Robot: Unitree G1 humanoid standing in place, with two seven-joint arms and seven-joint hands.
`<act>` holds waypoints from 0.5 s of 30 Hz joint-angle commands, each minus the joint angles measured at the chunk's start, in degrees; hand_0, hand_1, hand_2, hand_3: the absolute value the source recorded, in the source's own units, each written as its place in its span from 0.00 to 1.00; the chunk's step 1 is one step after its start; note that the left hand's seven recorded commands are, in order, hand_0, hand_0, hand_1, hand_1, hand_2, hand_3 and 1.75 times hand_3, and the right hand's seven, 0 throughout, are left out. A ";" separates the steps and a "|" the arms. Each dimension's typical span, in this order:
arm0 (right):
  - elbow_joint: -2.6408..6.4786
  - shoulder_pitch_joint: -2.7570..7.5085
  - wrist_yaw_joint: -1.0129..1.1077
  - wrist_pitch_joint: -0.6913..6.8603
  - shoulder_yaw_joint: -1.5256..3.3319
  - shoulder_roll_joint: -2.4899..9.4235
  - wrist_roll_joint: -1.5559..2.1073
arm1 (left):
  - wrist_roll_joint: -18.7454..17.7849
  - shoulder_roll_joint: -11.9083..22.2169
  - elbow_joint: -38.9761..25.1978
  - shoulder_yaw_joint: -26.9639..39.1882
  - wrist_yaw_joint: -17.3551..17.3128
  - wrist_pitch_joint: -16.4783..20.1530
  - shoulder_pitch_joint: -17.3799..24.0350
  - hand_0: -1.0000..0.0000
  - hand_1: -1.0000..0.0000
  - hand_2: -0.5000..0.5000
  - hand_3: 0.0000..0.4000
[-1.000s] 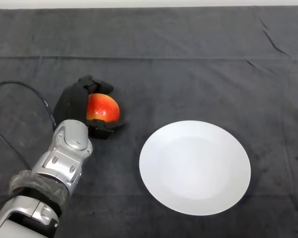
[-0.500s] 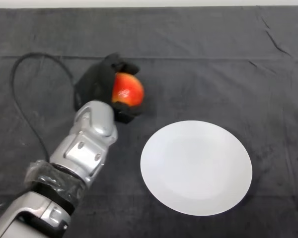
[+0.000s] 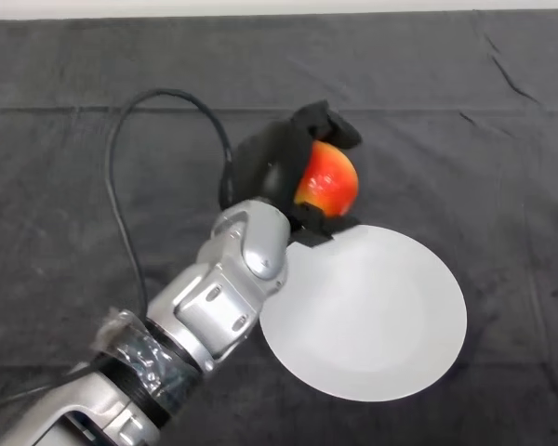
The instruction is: Move the apple to the plate
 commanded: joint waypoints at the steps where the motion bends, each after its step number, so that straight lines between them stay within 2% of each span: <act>1: 0.32 -1.75 -0.05 0.73 -0.97 -2.64 -0.10 | -1.11 0.33 -1.08 -1.70 -0.80 -1.10 -0.33 0.00 0.00 0.50 1.00; 15: 0.42 -1.81 0.00 0.75 -0.96 -2.70 -0.10 | -7.28 -0.99 0.77 -11.75 -3.23 -0.96 -1.99 0.00 0.00 0.50 1.00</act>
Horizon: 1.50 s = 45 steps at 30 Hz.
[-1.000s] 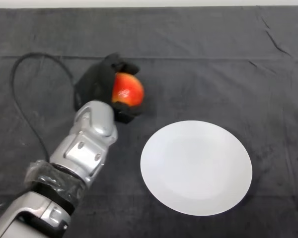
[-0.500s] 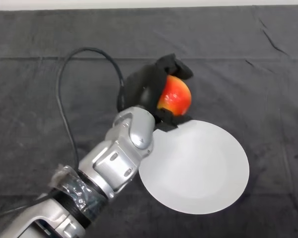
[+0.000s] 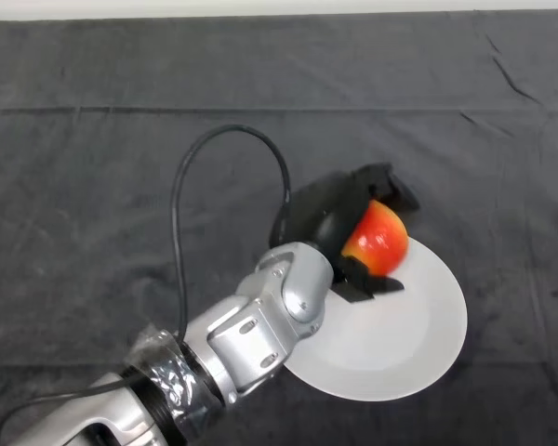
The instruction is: Move the apple to the plate
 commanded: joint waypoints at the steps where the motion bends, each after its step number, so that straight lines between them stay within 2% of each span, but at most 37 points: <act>1: 0.43 -1.81 0.01 0.76 -0.96 -2.70 -0.10 | -1.35 0.12 0.86 -1.61 -1.11 -0.77 -2.13 0.00 0.00 0.50 1.00; 9: 0.51 -1.85 0.06 0.77 -0.96 -2.73 -0.11 | -3.77 0.96 2.31 -4.05 -3.64 -2.06 -3.14 0.00 0.00 0.50 1.00; 10: 0.52 -1.85 0.07 0.77 -0.96 -2.74 -0.11 | -3.98 1.04 2.46 -4.18 -3.96 -2.06 -3.33 0.06 0.48 0.29 0.94; 11: 0.53 -1.86 0.07 0.78 -0.96 -2.74 -0.12 | -4.14 1.10 2.58 -4.26 -4.24 -2.03 -3.51 0.27 0.98 0.14 0.73; 13: 0.55 -1.86 0.08 0.78 -0.95 -2.75 -0.12 | -4.47 1.21 2.86 -4.35 -4.81 -1.90 -3.96 0.95 1.00 0.47 0.05; 14: 0.55 -1.87 0.09 0.78 -0.95 -2.75 -0.12 | -4.59 1.27 2.97 -4.33 -5.04 -1.84 -4.16 1.00 1.00 0.50 0.00; 21: 0.60 -1.89 0.13 0.79 -0.95 -2.77 -0.13 | -5.15 2.25 2.63 -2.48 -6.35 -0.93 -6.15 1.00 1.00 0.50 0.00; 28: 0.63 -1.90 0.15 0.78 -0.94 -2.77 -0.14 | -4.52 4.69 -0.27 1.92 -5.36 -1.09 -6.72 1.00 1.00 0.50 0.00; 38: 0.57 -1.87 0.14 0.75 -0.94 -2.73 -0.15 | -1.53 10.28 -1.10 10.14 -0.67 -7.96 -2.91 1.00 1.00 0.50 0.00; 45: 0.50 -1.83 0.11 0.73 -0.93 -2.70 -0.15 | 0.86 14.76 -2.10 16.29 2.91 -10.32 0.35 1.00 1.00 0.50 0.00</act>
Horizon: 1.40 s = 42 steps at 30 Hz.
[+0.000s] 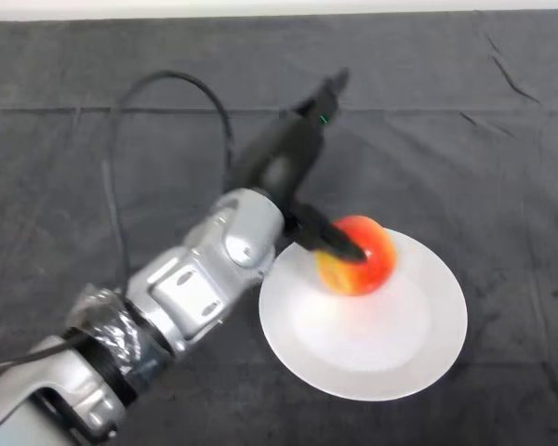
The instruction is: Move the apple to the plate
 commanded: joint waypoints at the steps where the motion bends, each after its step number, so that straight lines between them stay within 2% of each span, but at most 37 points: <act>1: 0.49 -1.83 0.10 0.73 -0.93 -2.70 -0.15 | 2.04 3.26 -2.44 2.81 1.59 -0.91 4.03 1.00 1.00 0.50 0.00; 5: 0.44 -1.81 0.08 0.71 -0.93 -2.67 -0.15 | 3.23 5.58 -4.08 6.29 3.53 -0.96 6.25 1.00 1.00 0.50 0.00; 9: 0.39 -1.78 0.05 0.70 -0.93 -2.65 -0.14 | 3.58 9.74 -5.94 11.19 4.88 -2.68 10.25 1.00 1.00 0.50 0.00; 16: 0.30 -1.73 -0.01 0.68 -0.94 -2.61 -0.13 | 3.58 14.08 -7.96 19.69 8.14 -4.60 16.77 1.00 1.00 0.50 0.00; 28: 0.15 -1.66 -0.10 0.65 -0.95 -2.55 -0.10 | 2.33 16.38 -11.62 33.26 13.18 -4.90 25.81 1.00 1.00 0.50 0.00; 42: 0.05 -1.62 -0.19 0.65 -0.96 -2.51 -0.06 | 1.74 17.49 -19.09 45.50 15.15 -1.66 32.68 1.00 1.00 0.50 0.00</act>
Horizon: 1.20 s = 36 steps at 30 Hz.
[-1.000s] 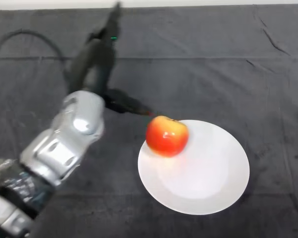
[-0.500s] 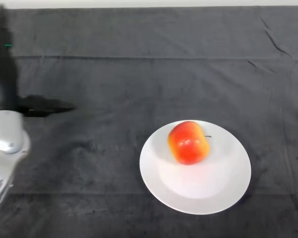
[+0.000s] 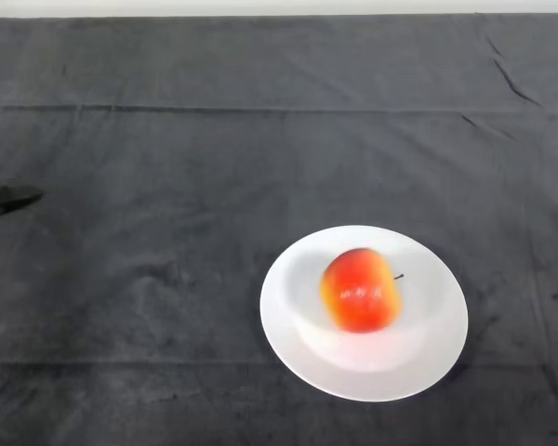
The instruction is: Move the apple to the plate
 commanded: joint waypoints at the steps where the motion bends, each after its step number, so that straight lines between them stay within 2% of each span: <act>1: 0.04 -1.54 -0.19 0.65 -0.95 -2.37 -0.06 | -0.20 3.80 -2.36 2.19 0.80 0.75 1.78 1.00 1.00 0.50 0.00; 11: 0.02 -1.53 -0.22 0.66 -0.96 -2.37 -0.03 | -0.28 4.59 -5.60 11.50 1.04 -0.16 7.26 1.00 1.00 0.50 0.00; 19: 0.03 -1.53 -0.23 0.67 -0.97 -2.38 -0.02 | 0.48 4.04 -6.39 16.69 1.61 -1.06 9.72 1.00 1.00 0.50 0.00; 29: 0.05 -1.55 -0.23 0.69 -0.97 -2.39 0.00 | -0.19 3.55 -6.53 23.92 0.70 -2.85 12.86 1.00 1.00 0.50 0.00; 36: 0.07 -1.56 -0.23 0.70 -0.97 -2.40 0.01 | -0.33 2.38 -5.82 27.71 1.03 -4.35 13.58 1.00 1.00 0.50 0.00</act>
